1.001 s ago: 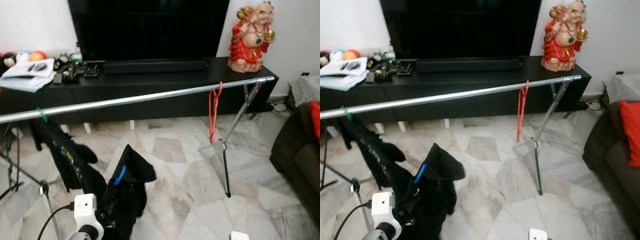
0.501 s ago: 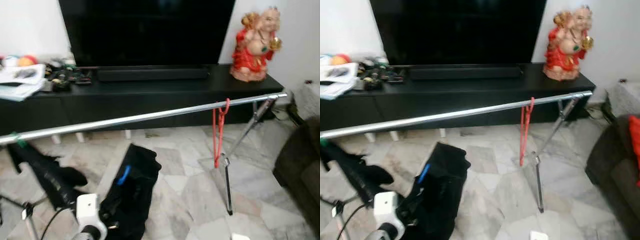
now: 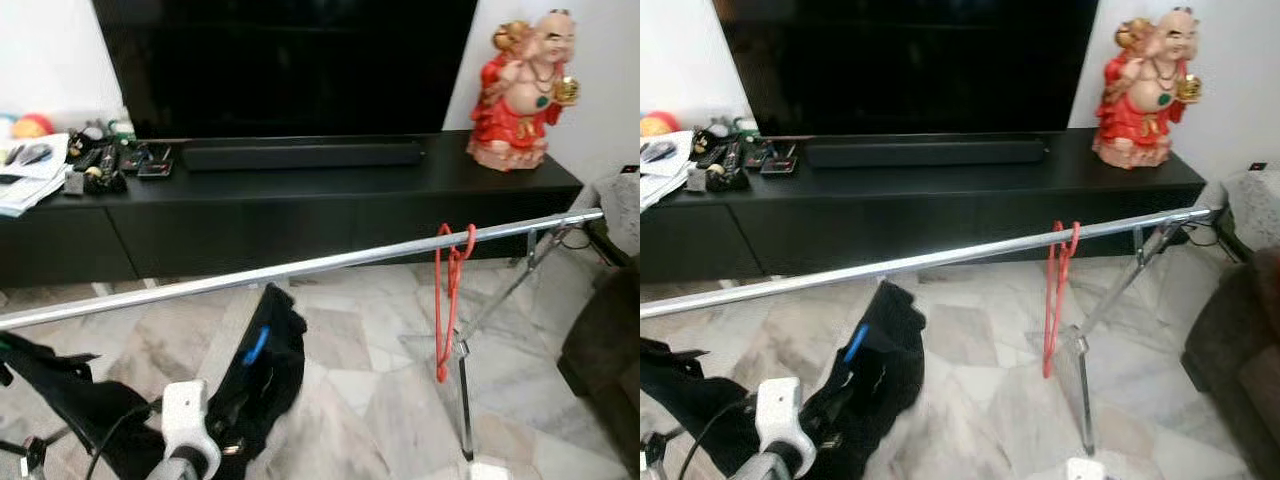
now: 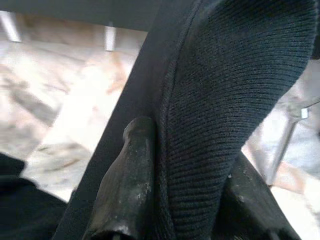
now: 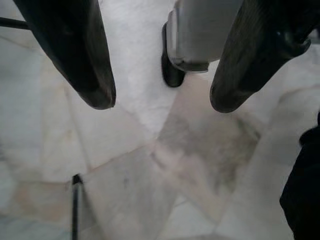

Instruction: Hang hanger

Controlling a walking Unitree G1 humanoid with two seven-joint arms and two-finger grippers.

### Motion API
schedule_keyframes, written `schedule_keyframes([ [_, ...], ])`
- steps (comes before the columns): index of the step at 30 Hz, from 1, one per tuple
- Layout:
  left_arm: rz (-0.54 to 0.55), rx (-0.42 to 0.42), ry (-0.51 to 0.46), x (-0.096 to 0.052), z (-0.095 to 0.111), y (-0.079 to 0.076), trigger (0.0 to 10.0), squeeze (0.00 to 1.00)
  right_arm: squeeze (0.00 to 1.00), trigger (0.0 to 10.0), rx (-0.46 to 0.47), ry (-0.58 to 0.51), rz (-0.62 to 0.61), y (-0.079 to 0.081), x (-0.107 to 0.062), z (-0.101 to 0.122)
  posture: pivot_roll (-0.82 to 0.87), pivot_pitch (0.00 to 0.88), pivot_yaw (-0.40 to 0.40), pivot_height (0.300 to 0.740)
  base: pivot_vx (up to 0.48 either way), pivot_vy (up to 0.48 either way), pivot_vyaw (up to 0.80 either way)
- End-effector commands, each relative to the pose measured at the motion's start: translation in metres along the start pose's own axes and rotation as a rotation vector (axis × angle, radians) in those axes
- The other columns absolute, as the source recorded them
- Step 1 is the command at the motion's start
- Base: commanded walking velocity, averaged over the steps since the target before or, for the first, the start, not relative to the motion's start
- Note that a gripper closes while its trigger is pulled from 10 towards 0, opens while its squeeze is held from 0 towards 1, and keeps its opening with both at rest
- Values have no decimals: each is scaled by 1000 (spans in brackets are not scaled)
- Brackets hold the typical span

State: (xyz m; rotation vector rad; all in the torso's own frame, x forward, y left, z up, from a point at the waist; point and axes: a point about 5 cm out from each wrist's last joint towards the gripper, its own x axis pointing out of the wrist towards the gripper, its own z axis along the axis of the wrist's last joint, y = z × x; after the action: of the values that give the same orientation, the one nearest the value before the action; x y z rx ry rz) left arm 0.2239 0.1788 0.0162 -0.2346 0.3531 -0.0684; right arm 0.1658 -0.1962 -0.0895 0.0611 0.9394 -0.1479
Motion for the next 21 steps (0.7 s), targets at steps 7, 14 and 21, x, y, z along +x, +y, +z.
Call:
schedule_keyframes([
  [7,-19,0,-30,1,5,-7,10000,0,0,10000,-45,22,-14,-8,-2,-5,-67,59,6,740,0,-458,0],
  [14,18,-6,-36,2,7,-4,10000,0,0,10000,-76,18,-4,-8,-2,-5,-64,56,5,740,0,-449,632],
  [21,109,19,-74,2,17,15,10000,0,0,10000,-57,25,-12,-11,-3,-8,-58,51,2,740,0,-40,207],
])
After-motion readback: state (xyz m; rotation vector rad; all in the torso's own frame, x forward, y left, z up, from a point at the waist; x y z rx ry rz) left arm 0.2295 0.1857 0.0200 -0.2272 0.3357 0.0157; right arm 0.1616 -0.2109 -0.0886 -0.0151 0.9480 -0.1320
